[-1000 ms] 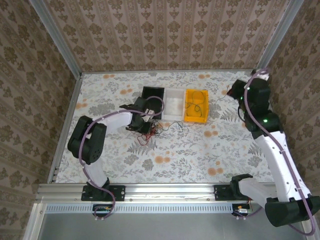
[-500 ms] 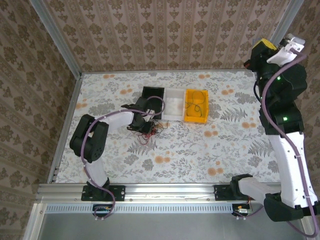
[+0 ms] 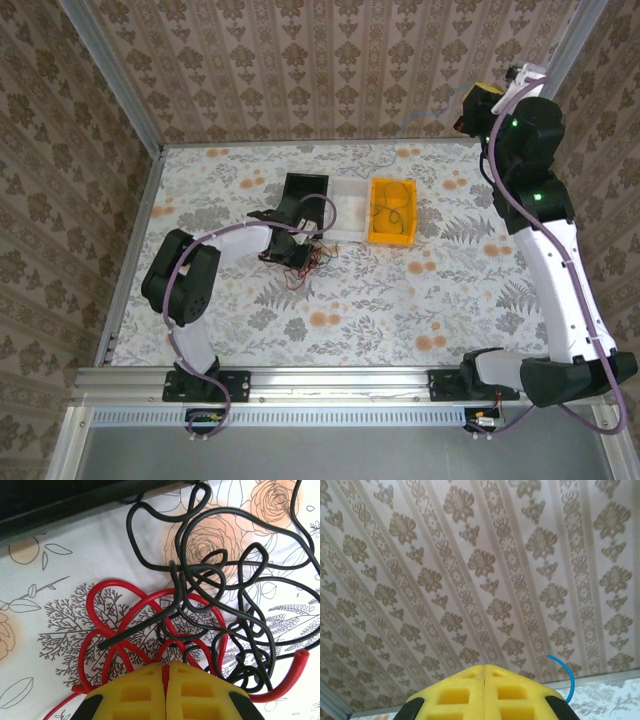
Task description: Untangle the cables
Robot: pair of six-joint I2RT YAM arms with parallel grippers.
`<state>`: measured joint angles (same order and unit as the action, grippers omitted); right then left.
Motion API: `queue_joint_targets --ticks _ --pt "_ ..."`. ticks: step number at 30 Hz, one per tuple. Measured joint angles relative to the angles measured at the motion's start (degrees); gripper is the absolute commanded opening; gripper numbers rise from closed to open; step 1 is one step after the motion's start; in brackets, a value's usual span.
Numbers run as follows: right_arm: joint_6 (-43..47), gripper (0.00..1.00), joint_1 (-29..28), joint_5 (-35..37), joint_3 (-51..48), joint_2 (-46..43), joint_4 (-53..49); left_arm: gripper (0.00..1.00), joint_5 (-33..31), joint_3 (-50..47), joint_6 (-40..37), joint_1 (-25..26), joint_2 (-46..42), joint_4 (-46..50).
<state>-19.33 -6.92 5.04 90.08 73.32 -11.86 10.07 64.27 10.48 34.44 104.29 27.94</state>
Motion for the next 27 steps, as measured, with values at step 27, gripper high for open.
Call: queue_joint_targets --ticks 27 --pt "-4.74 0.02 -1.57 -2.54 -14.62 3.32 -0.22 0.0 0.24 0.0 0.02 0.11 0.02 -0.17"
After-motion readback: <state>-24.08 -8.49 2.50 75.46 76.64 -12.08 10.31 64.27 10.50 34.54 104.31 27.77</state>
